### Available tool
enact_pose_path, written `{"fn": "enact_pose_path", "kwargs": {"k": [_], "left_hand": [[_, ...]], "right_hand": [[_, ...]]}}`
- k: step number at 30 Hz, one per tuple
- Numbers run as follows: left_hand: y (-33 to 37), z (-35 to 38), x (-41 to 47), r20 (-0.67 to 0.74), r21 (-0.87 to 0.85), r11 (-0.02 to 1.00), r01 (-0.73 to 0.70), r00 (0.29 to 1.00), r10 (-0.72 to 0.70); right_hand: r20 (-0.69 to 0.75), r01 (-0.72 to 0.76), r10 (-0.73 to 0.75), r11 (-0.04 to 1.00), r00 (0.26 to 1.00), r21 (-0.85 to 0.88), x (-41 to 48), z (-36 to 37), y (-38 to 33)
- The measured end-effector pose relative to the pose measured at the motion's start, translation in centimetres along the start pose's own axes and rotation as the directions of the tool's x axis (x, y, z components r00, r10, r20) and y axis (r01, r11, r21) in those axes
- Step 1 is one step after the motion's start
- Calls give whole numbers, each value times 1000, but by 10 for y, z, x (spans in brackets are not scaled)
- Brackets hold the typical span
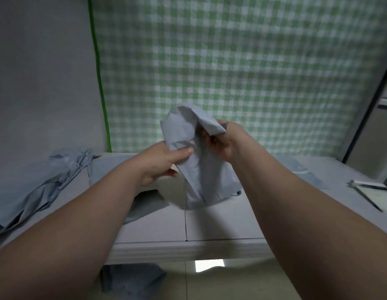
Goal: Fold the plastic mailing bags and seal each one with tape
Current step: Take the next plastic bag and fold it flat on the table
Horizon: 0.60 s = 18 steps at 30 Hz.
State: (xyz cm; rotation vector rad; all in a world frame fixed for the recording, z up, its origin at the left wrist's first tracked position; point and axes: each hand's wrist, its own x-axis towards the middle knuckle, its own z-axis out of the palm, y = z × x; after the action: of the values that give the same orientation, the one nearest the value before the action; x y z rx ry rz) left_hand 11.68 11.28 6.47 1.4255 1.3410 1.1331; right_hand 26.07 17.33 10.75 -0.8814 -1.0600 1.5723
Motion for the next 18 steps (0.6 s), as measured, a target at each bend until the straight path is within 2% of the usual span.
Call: {"fn": "enact_pose_path", "kwargs": {"k": [3,6,8,13,15,18], "left_hand": [[11,3,20,-122,-20,999,-37,992,34],[19,1,45,-251,-88,995,-46,968,23],[22,-3,59,-321,-75,995,-62,946,35],[23,-14,89,-368,29,996,-81,926,85],[22,-15,100,-367,47,996,-69,926,82],[19,-16,118,-377,34,997,-62,923,70]], "right_hand": [[-23,-21,24,995,999,102,13,-12,-6],[-27,11,-9,998,1000,68,22,-15,-16],[-31,26,-25,999,999,32,33,-18,-19],[-100,19,-34,988,994,-151,68,-27,-20],[-176,-18,-7,990,984,-141,80,-28,-17],[-207,-11,-26,985,978,-174,99,-28,-15]]}}
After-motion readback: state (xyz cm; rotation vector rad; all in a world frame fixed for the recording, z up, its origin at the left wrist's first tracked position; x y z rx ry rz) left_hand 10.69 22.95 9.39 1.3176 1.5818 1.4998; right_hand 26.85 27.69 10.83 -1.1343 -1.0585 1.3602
